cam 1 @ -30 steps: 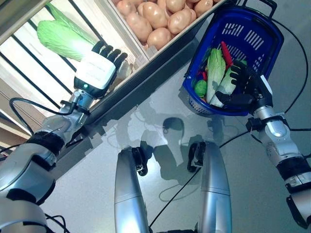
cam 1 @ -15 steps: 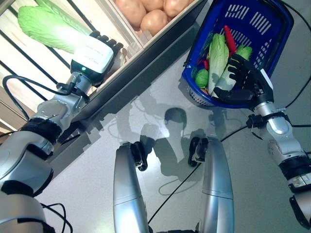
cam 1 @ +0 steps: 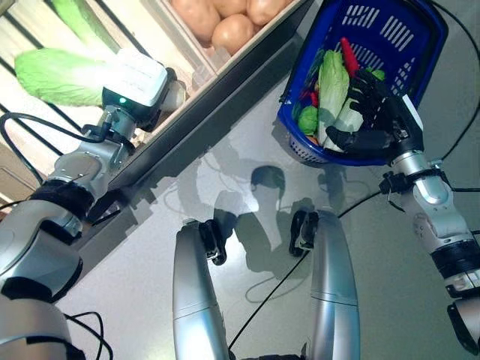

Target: Put vegetables into the basket

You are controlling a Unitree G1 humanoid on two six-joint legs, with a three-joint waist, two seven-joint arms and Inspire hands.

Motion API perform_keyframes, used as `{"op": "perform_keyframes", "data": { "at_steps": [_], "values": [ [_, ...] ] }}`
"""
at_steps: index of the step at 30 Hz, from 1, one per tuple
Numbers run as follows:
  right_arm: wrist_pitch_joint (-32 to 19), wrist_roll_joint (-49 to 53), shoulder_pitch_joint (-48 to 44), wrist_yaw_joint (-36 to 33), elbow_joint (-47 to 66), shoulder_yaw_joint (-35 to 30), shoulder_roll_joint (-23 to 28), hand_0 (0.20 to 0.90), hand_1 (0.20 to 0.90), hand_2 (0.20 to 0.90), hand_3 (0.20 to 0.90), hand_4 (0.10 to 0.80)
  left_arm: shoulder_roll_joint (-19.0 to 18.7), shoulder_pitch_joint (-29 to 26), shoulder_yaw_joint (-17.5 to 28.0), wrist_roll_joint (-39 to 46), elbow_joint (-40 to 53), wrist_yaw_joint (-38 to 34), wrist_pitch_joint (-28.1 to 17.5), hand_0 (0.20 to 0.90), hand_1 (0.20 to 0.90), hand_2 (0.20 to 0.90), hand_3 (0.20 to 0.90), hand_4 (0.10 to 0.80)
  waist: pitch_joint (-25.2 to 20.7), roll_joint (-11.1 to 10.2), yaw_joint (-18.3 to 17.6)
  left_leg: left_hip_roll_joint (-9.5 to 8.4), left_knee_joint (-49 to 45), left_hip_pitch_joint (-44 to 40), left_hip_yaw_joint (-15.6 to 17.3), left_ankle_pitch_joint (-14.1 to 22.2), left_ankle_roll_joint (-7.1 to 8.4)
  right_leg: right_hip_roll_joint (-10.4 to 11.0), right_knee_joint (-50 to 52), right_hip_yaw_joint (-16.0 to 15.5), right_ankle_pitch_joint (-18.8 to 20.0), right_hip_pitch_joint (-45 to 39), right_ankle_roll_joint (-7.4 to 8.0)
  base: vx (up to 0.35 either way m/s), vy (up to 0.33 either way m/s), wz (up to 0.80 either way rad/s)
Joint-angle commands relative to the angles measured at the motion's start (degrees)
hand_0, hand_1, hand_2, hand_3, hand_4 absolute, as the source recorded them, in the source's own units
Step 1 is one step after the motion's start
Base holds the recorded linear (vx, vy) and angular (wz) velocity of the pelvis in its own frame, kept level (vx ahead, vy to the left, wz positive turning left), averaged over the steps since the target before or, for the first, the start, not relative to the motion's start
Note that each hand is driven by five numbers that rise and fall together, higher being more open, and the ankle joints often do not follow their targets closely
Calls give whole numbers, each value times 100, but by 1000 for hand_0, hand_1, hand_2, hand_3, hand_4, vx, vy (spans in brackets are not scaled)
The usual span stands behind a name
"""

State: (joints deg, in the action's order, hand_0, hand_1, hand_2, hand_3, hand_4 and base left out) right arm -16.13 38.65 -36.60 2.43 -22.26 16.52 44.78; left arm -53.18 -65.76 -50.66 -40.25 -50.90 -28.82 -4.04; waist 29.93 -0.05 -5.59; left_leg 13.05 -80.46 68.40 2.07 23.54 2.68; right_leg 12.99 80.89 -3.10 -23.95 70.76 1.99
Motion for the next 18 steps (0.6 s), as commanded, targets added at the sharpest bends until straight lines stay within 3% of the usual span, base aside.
{"op": "perform_keyframes", "data": {
  "at_steps": [1, 5, 9, 18],
  "values": [
    [-792, -101, -159, 235, 736, -741, -171, 900, 900, 900, 900, 800, -150, -524, 414, -21, -453, -255, 342, 300, 300, 300, 300, 400, -13, -77, -213, 68, 414, -843, 183, 339, -269, 177, -713, -208, 176, -1083, 16, 45, -9, -8],
    [-681, -453, -63, 116, 946, -646, -291, 900, 900, 900, 900, 800, -246, -165, 649, -36, -255, -252, 172, 300, 300, 300, 300, 400, -101, -74, -223, 115, 1105, -1829, 357, 140, -139, 113, -1344, -239, 295, -2021, 15, 72, -14, -7],
    [-533, -335, 198, 154, 905, -606, -321, 900, 900, 900, 900, 800, -464, 225, 813, 16, 5, -259, -140, 300, 300, 300, 300, 400, -477, -55, -197, 55, 1630, -2459, 457, 9, -126, 124, -1822, -270, 385, -2617, 4, 129, -35, 0],
    [679, -739, 875, 591, 861, -488, -390, 900, 900, 900, 900, 800, -817, 1502, 1692, 541, 1148, -325, -393, 300, 300, 300, 300, 400, -1280, -30, -33, -150, 3262, -4070, 589, -409, -153, 143, -3193, -518, 628, -4227, -34, 118, -13, 4]
  ]
}}
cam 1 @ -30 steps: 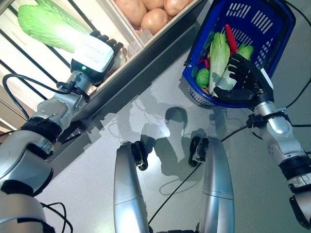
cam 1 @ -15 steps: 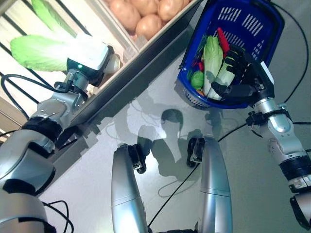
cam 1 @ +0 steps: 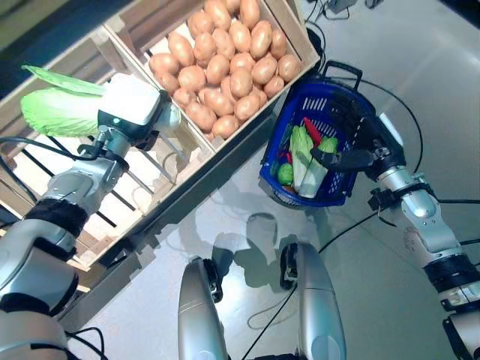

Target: Put vegetables into the basket

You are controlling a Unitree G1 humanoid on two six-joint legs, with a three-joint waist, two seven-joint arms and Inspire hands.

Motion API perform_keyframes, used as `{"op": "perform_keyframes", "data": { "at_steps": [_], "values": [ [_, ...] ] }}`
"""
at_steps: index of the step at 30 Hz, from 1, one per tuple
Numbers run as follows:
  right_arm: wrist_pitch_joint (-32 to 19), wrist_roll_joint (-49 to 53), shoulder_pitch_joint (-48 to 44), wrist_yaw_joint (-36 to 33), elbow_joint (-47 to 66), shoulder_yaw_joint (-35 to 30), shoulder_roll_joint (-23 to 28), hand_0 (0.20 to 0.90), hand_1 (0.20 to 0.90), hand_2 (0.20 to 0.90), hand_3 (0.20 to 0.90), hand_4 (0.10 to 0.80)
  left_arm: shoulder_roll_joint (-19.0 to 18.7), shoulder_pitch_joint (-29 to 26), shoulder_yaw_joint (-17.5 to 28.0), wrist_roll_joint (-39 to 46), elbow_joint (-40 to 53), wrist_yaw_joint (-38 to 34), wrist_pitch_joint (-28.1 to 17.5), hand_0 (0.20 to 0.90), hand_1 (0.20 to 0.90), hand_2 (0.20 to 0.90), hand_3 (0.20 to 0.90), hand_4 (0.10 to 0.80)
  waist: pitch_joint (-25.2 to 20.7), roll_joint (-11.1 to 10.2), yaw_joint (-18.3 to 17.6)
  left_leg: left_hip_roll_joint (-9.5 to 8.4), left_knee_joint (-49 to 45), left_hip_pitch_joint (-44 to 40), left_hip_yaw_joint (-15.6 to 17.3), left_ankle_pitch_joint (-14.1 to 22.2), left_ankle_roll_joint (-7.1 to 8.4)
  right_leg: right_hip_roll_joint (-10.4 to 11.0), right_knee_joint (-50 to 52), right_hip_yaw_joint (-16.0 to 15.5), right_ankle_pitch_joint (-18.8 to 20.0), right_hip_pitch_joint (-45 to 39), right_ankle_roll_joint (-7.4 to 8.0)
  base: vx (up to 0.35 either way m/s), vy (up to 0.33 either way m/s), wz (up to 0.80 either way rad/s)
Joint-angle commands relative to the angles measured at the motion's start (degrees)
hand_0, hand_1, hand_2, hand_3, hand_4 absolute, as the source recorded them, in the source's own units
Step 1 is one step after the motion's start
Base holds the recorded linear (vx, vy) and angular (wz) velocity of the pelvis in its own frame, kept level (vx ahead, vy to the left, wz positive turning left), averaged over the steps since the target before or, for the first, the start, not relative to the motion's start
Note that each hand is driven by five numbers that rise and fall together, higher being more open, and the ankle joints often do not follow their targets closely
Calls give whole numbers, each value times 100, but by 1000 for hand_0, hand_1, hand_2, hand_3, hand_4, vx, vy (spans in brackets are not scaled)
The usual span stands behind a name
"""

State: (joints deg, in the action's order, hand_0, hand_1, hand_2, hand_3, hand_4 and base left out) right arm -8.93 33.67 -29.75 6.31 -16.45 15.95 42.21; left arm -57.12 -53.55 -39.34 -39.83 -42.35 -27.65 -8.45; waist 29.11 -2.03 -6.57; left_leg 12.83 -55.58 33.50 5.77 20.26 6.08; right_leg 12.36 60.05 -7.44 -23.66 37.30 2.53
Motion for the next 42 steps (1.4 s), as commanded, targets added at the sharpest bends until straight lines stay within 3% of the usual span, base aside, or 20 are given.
{"op": "perform_keyframes", "data": {
  "at_steps": [1, 5, 6, 10, 13, 14, 15, 19, 26, 42],
  "values": [
    [23, -277, 289, 234, 211, -444, -160, 900, 900, 900, 900, 800, -396, 467, 717, 556, 353, -477, -29, 300, 300, 300, 300, 400, -1324, 162, 100, -166, 1042, -817, 234, -157, -486, 188, -1339, -117, 639, -1122, -73, 100, -44, 2],
    [271, 173, 500, 570, 144, -504, -325, 900, 900, 900, 900, 800, -219, 1029, 1181, 820, 635, -697, -234, 300, 300, 300, 300, 400, -1650, 145, 171, -228, 1931, -1504, 386, -558, -450, 66, -2186, -255, 907, -1827, -62, 95, -74, 2],
    [397, 434, 679, 775, 131, -582, -481, 900, 900, 900, 900, 800, -48, 1394, 1535, 1401, 746, -861, -446, 300, 300, 300, 300, 400, -1846, 142, 212, -259, 2476, -1934, 465, -751, -419, -33, -2725, -312, 1023, -2249, -26, 122, -110, 3],
    [350, 485, 1160, 1261, 146, -722, -969, 900, 900, 900, 900, 800, 626, 2350, 2562, 1997, 1159, -893, -1064, 300, 300, 300, 300, 400, -2158, 133, 320, -394, 3630, -2770, 531, -1190, -348, -215, -3967, -448, 1356, -3136, 83, 134, -76, -1],
    [396, 374, 1400, 1483, 214, -792, -1131, 900, 900, 900, 900, 800, 1179, 2877, 3136, 3296, 1550, -300, -1544, 300, 300, 300, 300, 400, -2357, 126, 401, -468, 4316, -3203, 520, -1476, -290, -311, -4678, -536, 1580, -3619, 140, 83, -47, 7],
    [415, 356, 1410, 1488, 211, -789, -1166, 900, 900, 900, 900, 800, 1317, 2960, 3239, 3378, 1632, -184, -1557, 300, 300, 300, 300, 400, -2395, 125, 410, -484, 4447, -3264, 516, -1532, -288, -330, -4825, -553, 1640, -3690, 146, 77, -45, 17],
    [472, 309, 1476, 1592, 241, -823, -1243, 900, 900, 900, 900, 800, 1660, 3228, 3450, 3873, 1850, 129, -1656, 300, 300, 300, 300, 400, -2485, 113, 445, -519, 4738, -3448, 520, -1627, -282, -369, -5101, -583, 1756, -3868, 175, 61, -33, 13],
    [661, 676, 1479, 1835, 429, -864, -1387, 900, 900, 900, 900, 800, 2228, 3485, 3708, 5243, 2209, 997, -1834, 300, 300, 300, 300, 400, -2622, 91, 502, -548, 5346, -3761, 495, -1844, -263, -389, -5680, -651, 2055, -4163, 243, 26, -15, 8],
    [1267, 1029, 1312, 2266, 864, -679, -1449, 900, 900, 900, 900, 800, 2740, 3577, 3696, 6254, 2839, 1825, -1691, 300, 300, 300, 300, 400, -2744, 50, 603, -602, 6027, -3996, 395, -2081, -237, -445, -6227, -822, 2324, -4396, 302, 0, 0, 1],
    [1812, 511, 492, 2364, 777, 486, -1383, 900, 900, 900, 900, 800, 3035, 3464, 2952, 6759, 2898, 2679, -1404, 300, 300, 300, 300, 400, -2791, -58, 751, -581, 6058, -4077, 310, -2057, -239, -480, -6486, -808, 2442, -4598, 296, 8, -13, 3]
  ]
}}
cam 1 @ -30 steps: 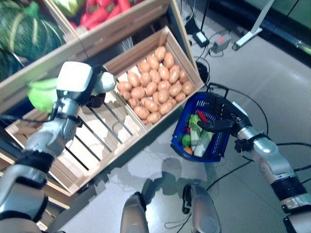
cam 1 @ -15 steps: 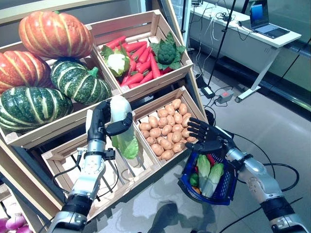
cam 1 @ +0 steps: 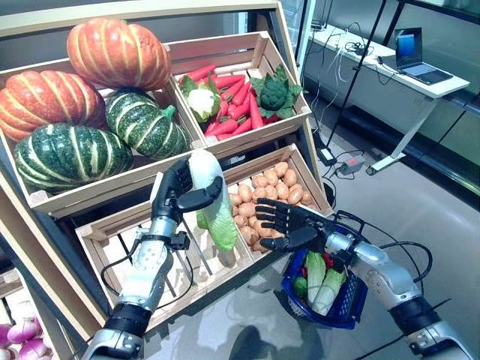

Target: Put vegetables into the basket

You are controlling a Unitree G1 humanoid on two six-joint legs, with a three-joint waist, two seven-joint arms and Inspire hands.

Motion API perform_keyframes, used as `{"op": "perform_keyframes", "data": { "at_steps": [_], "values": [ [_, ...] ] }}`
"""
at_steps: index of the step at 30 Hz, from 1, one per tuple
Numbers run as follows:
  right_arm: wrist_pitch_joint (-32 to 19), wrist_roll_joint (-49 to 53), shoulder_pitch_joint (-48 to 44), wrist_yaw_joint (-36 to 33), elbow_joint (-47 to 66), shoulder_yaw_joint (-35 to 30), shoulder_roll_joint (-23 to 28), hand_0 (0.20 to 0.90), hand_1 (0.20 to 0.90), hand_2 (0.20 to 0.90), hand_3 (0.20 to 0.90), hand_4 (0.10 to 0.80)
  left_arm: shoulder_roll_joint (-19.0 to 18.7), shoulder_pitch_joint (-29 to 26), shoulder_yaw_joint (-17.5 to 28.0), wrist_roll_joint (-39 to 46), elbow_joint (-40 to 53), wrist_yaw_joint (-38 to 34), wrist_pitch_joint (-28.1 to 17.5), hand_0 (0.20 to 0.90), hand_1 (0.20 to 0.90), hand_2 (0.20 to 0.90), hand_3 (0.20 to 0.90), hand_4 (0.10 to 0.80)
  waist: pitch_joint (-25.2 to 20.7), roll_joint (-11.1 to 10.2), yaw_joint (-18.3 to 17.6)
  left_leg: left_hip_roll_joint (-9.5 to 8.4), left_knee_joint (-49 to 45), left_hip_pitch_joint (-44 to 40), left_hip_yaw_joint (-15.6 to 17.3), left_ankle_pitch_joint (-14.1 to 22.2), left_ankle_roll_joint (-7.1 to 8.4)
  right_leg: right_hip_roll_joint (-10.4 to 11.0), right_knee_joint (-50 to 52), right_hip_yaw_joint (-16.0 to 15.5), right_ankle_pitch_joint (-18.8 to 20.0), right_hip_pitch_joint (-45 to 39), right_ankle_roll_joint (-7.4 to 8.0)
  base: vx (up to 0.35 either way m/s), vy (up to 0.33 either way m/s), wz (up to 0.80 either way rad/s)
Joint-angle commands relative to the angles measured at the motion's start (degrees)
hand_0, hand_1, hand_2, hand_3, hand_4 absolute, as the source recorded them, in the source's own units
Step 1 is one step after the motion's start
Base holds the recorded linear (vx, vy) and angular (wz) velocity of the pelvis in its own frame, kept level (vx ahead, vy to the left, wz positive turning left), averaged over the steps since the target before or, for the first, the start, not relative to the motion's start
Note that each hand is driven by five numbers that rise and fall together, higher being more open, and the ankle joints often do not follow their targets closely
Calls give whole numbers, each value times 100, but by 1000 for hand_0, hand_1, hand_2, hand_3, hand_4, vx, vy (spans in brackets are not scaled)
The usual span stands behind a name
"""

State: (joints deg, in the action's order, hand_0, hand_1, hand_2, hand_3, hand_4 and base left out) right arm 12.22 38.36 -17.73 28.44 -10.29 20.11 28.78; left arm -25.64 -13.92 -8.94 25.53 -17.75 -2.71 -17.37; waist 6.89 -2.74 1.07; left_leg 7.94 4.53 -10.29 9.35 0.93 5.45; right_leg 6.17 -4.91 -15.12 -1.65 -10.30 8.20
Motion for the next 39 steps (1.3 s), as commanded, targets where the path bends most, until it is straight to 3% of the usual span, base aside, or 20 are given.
{"op": "perform_keyframes", "data": {
  "at_steps": [1, 18, 25, 33, 39],
  "values": [
    [-301, 71, -742, 117, 155, 100, -59, 900, 900, 900, 900, 800, -100, -498, -119, 220, 451, 215, -506, 300, 300, 300, 300, 400, -564, 13, -4, -91, 47, 300, -52, -119, -176, 143, 8, -40, 240, 156, -272, 29, -11, 4],
    [-548, -9, -1194, -841, -156, 301, -620, 900, 900, 900, 900, 800, 348, -259, -713, 698, 906, 736, -268, 300, 300, 300, 300, 400, -530, 3, 166, -87, 47, 258, -191, -96, -192, 191, -9, -9, 247, 66, -284, 15, 0, 5],
    [-398, 8, -1350, -1092, -549, 349, -866, 900, 900, 900, 900, 800, 402, -300, -959, 828, 1073, 872, -190, 300, 300, 300, 300, 400, -519, 8, 220, -90, 47, 269, -255, -90, -195, 222, -9, -45, 244, 47, -276, -1, 9, 10],
    [-50, 386, -1364, -713, -914, 481, -1006, 900, 900, 900, 900, 800, 408, -347, -1149, 972, 1245, 1085, -128, 300, 300, 300, 300, 400, -527, 0, 261, -87, 47, 275, -298, -89, -197, 240, -9, -83, 240, 27, -281, 8, 13, 6],
    [-69, 254, -1328, -317, -969, 455, -844, 900, 900, 900, 900, 800, 310, -310, -1179, 970, 1284, 1282, -150, 300, 300, 300, 300, 400, -532, 1, 258, -83, 47, 281, -314, -96, -189, 240, -9, -83, 240, 24, -282, 6, 7, 2]
  ]
}}
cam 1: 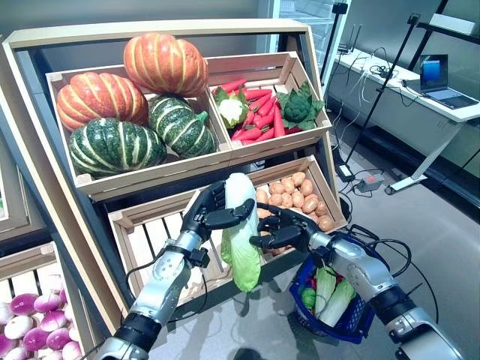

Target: Put vegetables into the basket

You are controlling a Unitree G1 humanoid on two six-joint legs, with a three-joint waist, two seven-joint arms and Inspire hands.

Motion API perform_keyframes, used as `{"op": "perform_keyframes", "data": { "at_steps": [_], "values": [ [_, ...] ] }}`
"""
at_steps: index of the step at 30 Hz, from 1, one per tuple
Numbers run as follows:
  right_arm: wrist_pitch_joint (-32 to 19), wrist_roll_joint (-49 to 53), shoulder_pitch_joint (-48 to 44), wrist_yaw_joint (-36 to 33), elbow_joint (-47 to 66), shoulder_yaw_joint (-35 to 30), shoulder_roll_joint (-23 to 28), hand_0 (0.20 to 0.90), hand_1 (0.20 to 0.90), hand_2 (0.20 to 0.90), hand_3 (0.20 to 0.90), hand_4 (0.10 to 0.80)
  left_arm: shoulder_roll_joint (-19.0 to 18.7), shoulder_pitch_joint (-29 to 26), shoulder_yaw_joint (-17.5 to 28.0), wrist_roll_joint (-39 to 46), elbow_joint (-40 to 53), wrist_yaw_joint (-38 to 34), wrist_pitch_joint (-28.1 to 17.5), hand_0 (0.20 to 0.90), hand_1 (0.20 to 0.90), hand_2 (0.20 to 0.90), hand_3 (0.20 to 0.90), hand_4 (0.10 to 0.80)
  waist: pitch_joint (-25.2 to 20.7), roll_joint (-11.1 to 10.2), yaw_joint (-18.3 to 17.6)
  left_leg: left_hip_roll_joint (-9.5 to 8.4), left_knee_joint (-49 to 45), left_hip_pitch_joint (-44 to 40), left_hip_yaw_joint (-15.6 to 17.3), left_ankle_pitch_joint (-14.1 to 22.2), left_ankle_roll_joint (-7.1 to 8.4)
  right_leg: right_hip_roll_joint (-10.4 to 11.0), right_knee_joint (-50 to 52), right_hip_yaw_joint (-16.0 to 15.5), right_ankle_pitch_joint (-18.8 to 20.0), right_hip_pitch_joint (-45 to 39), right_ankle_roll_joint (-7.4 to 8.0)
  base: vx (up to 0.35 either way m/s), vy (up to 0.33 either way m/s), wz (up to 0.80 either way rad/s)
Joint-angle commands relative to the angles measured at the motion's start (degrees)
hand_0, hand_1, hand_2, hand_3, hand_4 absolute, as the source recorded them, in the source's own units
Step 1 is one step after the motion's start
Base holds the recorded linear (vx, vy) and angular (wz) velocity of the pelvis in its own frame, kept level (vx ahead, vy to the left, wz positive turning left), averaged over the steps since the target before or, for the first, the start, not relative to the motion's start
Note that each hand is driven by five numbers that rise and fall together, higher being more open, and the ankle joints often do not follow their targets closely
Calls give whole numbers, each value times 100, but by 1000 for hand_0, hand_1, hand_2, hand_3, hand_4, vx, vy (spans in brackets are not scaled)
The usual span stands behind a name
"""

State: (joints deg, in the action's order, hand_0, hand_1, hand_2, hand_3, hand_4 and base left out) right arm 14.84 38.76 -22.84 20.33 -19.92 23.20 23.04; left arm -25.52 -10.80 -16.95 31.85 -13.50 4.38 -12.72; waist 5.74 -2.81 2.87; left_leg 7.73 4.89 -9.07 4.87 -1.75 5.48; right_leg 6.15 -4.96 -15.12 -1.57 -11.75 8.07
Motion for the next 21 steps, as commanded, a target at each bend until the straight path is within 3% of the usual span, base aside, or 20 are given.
{"op": "perform_keyframes", "data": {
  "at_steps": [1, 7, 10, 13, 21],
  "values": [
    [-369, 162, -814, 514, 10, 131, -171, 900, 900, 900, 900, 800, 260, -616, -354, 344, 843, 615, -629, 300, 300, 300, 300, 400, -416, 6, 76, -59, 11, 160, 133, 170, -190, 242, -4, -80, 232, 171, -269, 0, 0, 0],
    [-938, -672, -902, 149, -2, -266, 786, 900, 900, 900, 900, 800, -36, -611, -90, 284, 743, 826, -581, 300, 300, 300, 300, 400, -409, -21, 6, -48, 11, 158, 147, 170, -185, 236, -4, -20, 257, 197, -259, 0, 0, 0],
    [-1309, -2632, -818, -735, 274, -420, 1422, 900, 900, 900, 900, 800, -214, -529, 148, 178, 831, 730, -532, 300, 300, 300, 300, 400, -402, -26, -67, -44, 11, 161, 184, 159, -192, 232, -4, 56, 287, 233, -248, 0, 0, 0],
    [-1209, -3676, -722, -1416, 967, -727, 2008, 900, 900, 900, 900, 800, -357, -390, 374, 49, 1050, 542, -464, 300, 300, 300, 300, 400, -367, -19, -161, -37, 11, 164, 256, 146, -206, 217, -4, 143, 309, 270, -240, -22, 4, -4],
    [-1315, -4610, -228, -1998, 1747, -1408, 2210, 900, 900, 900, 900, 800, -374, -369, 657, -125, 1117, 659, -444, 300, 300, 300, 300, 400, -299, 11, -252, -32, 11, 161, 299, 170, -220, 202, -4, 232, 285, 275, -215, -35, -3, -9]
  ]
}}
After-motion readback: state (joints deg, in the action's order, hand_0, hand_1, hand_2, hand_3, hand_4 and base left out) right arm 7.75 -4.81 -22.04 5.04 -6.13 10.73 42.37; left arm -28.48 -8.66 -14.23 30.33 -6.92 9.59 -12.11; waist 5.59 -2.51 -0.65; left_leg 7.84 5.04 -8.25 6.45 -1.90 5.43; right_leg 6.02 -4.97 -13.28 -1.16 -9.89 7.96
